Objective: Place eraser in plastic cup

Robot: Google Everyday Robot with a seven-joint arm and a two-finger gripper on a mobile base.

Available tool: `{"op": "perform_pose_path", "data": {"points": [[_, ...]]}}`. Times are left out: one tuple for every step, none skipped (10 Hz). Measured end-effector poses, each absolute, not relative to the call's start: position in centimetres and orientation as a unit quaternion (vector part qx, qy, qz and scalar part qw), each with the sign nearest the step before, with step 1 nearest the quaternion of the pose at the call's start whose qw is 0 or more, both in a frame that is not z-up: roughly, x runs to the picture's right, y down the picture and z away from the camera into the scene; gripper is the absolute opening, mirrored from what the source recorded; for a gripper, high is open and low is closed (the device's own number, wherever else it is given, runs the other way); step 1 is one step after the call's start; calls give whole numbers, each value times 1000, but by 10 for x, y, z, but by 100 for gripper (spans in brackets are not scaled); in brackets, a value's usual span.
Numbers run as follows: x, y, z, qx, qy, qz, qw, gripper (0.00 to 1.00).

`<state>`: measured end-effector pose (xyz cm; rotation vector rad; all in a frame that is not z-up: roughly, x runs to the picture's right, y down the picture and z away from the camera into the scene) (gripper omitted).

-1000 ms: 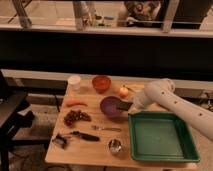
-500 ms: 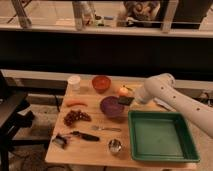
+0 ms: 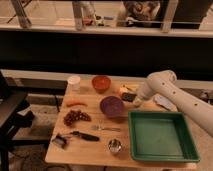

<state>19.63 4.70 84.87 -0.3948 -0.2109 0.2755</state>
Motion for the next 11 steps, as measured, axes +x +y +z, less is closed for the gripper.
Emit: {"op": "perform_pose_path", "data": {"points": [[205,45,854,-197,-101,143,965,0],[210,43,859,-198,-98,148,964,0],[215,40,864,-200,-96,154,963,0],[220,37,868,-201,-95,161,961,0],[225,36,869,-202,-94,166,961,0],[228,35,870,-202,-93,171,960,0],[230,35,871,-203,-93,175,959,0],[230,35,872,-205,-93,176,958,0],[233,36,872,-206,-93,181,957,0],[238,39,873,-211,-92,186,955,0],[239,40,874,-215,-92,189,954,0]]}}
